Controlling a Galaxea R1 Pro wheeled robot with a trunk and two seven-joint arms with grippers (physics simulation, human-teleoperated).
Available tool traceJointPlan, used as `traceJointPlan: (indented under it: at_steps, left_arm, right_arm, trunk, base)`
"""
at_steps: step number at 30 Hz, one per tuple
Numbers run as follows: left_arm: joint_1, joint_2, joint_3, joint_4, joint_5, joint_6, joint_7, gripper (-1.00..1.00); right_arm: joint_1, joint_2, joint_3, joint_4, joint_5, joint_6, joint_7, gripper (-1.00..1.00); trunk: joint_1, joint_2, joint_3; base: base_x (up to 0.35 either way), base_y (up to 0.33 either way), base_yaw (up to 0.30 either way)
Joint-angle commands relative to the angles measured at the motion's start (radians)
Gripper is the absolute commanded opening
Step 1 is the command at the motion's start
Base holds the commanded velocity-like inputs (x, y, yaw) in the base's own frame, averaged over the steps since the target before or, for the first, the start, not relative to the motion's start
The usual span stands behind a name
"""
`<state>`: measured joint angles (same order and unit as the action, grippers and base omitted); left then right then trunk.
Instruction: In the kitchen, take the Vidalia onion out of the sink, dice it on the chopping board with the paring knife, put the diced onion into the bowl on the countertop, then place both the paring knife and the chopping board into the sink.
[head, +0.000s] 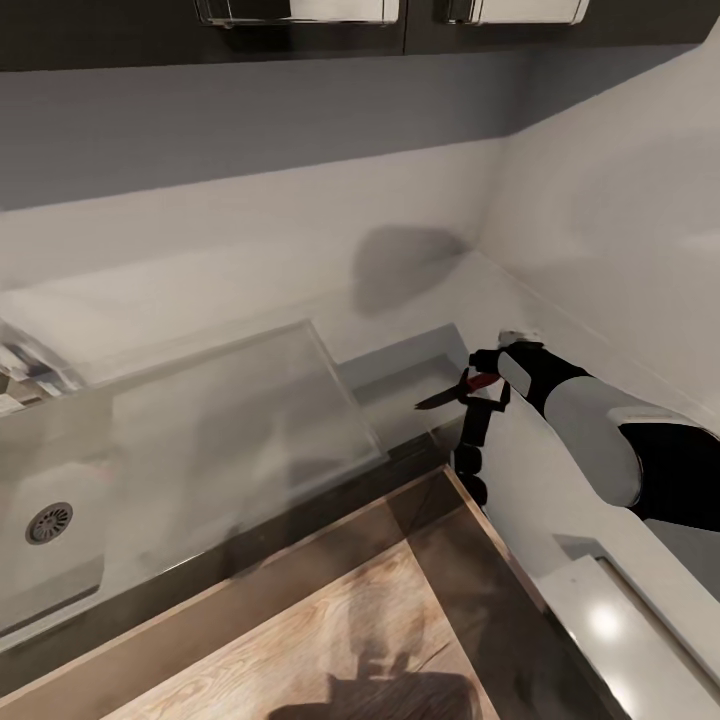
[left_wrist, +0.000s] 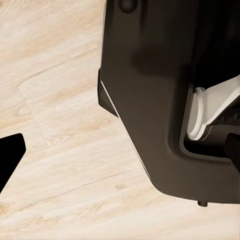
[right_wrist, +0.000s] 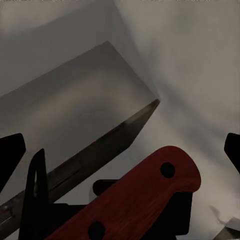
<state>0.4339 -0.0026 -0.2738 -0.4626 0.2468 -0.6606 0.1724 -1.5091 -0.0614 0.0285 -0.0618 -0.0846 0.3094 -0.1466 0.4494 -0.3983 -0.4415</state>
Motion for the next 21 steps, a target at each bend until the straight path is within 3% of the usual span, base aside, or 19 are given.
traceJointPlan:
  at_steps: [1,21]
  left_arm:
    - [0.000,0.001,-0.008,-0.001,0.008,-0.002,0.007,1.00]
    - [0.000,0.001,-0.008,0.001,0.008,-0.002,0.006,1.00]
  right_arm:
    - [0.000,0.000,0.004,-0.002,-0.009,0.005,-0.004,1.00]
    - [0.000,0.000,0.004,-0.001,-0.009,0.005,-0.004,1.00]
  trunk:
    - [0.001,-0.002,-0.001]
    - [0.001,-0.002,-0.018]
  base:
    - [0.002,0.002,0.000]
    - [0.000,0.000,0.000]
